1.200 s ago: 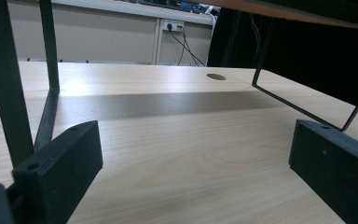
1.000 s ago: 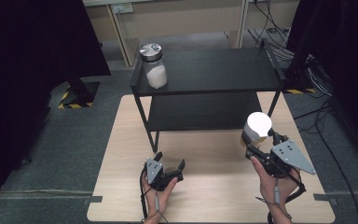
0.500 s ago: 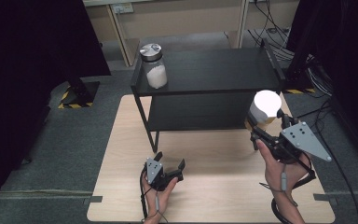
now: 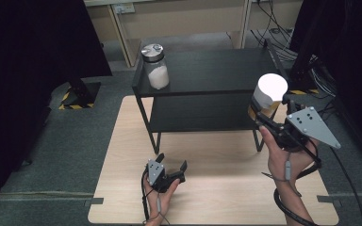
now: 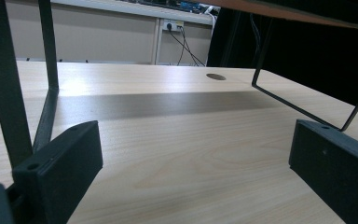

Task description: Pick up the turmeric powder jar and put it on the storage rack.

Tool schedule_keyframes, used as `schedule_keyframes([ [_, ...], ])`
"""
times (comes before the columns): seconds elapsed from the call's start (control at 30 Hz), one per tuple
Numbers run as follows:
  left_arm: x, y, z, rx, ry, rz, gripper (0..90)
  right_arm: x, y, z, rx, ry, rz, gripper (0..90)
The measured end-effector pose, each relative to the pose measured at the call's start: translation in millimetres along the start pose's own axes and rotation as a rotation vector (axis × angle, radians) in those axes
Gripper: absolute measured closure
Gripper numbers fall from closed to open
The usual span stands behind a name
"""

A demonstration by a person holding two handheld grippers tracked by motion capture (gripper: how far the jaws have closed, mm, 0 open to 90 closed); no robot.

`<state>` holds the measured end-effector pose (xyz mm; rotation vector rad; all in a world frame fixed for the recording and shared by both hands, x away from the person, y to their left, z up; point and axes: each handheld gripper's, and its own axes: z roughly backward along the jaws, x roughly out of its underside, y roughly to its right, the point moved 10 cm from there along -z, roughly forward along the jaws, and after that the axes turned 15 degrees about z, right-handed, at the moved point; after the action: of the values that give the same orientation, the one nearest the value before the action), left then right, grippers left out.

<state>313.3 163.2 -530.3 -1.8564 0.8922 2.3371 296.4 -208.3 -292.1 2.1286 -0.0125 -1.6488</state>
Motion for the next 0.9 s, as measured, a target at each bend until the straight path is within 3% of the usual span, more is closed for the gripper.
schedule_keyframes([
  [0.43,0.0,0.3,-0.2,-0.001,-0.002,-0.002,2.1,-23.1,8.1,-14.4,0.013,0.011,0.010,30.8],
  [0.9,-0.2,-0.1,-0.8,0.003,-0.001,0.002,2.1,-33.7,14.5,-34.9,0.039,0.012,0.000,30.8],
])
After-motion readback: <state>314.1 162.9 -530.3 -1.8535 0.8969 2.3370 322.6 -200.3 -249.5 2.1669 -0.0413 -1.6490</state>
